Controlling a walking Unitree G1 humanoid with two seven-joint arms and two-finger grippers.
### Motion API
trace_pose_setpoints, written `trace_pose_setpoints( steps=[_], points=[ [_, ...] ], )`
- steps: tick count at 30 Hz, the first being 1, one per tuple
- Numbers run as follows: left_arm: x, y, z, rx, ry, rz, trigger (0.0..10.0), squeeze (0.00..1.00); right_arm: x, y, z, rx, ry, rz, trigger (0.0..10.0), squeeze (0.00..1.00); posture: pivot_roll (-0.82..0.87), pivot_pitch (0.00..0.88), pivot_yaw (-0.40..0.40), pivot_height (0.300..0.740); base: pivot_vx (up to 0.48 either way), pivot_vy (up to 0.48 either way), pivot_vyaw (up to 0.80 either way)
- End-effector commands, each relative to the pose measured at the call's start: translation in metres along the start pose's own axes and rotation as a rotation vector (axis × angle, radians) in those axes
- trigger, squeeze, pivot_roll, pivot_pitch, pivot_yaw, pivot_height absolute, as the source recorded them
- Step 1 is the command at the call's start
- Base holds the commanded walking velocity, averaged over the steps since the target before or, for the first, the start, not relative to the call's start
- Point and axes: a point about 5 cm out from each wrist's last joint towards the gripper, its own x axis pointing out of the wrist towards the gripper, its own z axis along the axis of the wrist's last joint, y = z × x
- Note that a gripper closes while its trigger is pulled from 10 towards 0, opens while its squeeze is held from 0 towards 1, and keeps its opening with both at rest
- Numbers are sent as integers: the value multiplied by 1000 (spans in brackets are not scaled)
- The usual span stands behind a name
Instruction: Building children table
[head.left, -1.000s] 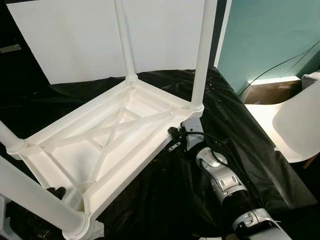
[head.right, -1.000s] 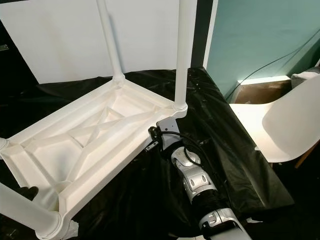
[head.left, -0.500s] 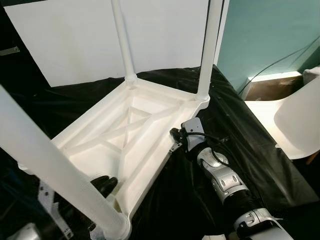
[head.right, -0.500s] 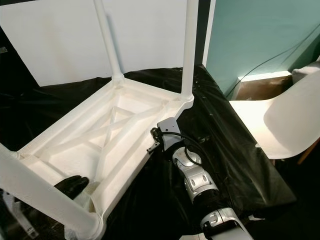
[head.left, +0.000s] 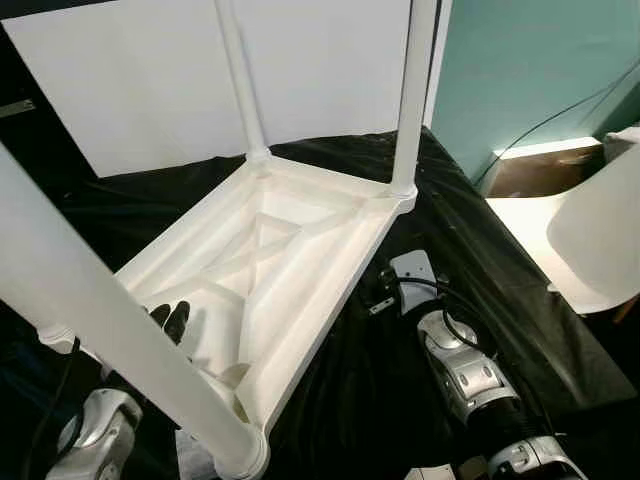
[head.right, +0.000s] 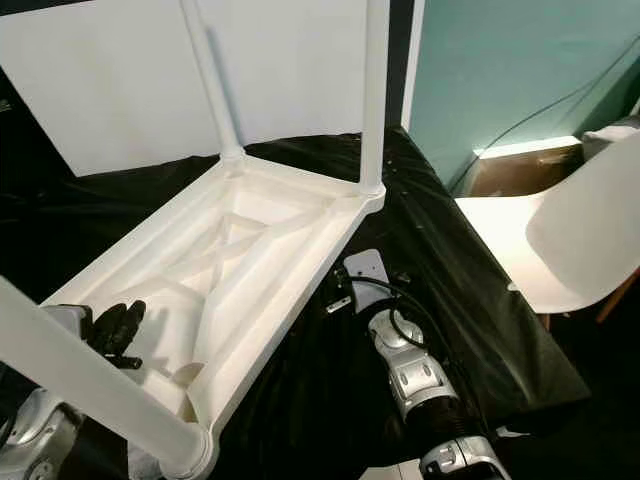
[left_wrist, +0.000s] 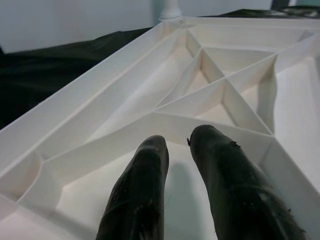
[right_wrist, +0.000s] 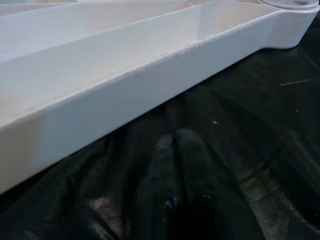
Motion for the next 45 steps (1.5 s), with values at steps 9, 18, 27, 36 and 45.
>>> trace_pose_setpoints(
  steps=[9,18,27,36,45],
  points=[
    [10,14,-38,185,161,158,10000,0,24,-10,7,-88,9,85,10000,0,-15,0,77,740,0,0,0],
    [-8,33,-74,317,536,137,10000,0,47,-17,26,-138,34,172,10000,0,25,0,55,740,0,0,0],
    [-20,-32,-66,52,451,-390,10000,0,59,-25,36,-154,48,203,10000,0,46,0,58,740,0,0,0],
    [4,-58,-24,-21,114,-413,10000,0,64,-23,50,-175,-29,188,10000,0,41,0,65,740,0,0,0],
    [12,-31,-7,39,37,-257,10000,0,51,-16,24,-124,-54,150,10000,0,17,0,69,740,0,0,0]
  ],
)
